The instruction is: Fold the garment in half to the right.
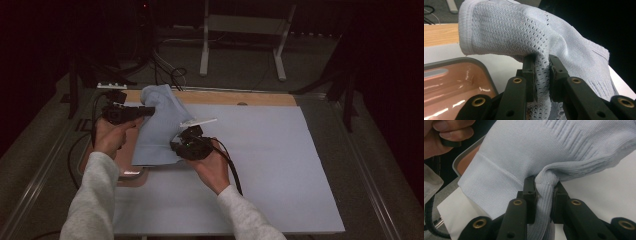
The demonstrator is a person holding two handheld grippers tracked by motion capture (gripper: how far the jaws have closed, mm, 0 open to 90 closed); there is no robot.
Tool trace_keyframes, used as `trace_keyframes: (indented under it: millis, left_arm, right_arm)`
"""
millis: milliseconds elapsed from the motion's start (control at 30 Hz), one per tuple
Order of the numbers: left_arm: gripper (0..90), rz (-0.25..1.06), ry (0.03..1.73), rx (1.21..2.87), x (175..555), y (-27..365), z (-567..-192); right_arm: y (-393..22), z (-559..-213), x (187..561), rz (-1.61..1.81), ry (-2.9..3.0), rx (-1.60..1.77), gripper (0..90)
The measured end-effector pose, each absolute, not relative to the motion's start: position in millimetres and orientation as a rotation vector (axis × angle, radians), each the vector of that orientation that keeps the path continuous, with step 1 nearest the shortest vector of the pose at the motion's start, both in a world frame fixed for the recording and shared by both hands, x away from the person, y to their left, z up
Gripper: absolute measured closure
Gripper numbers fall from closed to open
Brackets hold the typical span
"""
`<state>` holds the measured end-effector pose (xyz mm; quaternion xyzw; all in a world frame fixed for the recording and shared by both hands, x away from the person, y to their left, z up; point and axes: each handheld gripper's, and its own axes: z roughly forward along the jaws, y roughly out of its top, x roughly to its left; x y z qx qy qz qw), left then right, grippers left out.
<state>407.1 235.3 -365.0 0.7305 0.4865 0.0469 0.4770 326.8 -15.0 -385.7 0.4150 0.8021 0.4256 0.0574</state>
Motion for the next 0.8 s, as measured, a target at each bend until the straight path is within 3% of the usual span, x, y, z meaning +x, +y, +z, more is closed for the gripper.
trace_keyframes:
  millis: [800]
  left_arm:
    - [79.2, 0.185, 1.251, 1.793, 409.8, 265.1, -368.0]
  right_arm:
    - [20.6, -393.1, 334.0, 1.333, 2.452, 1.226, 78.5]
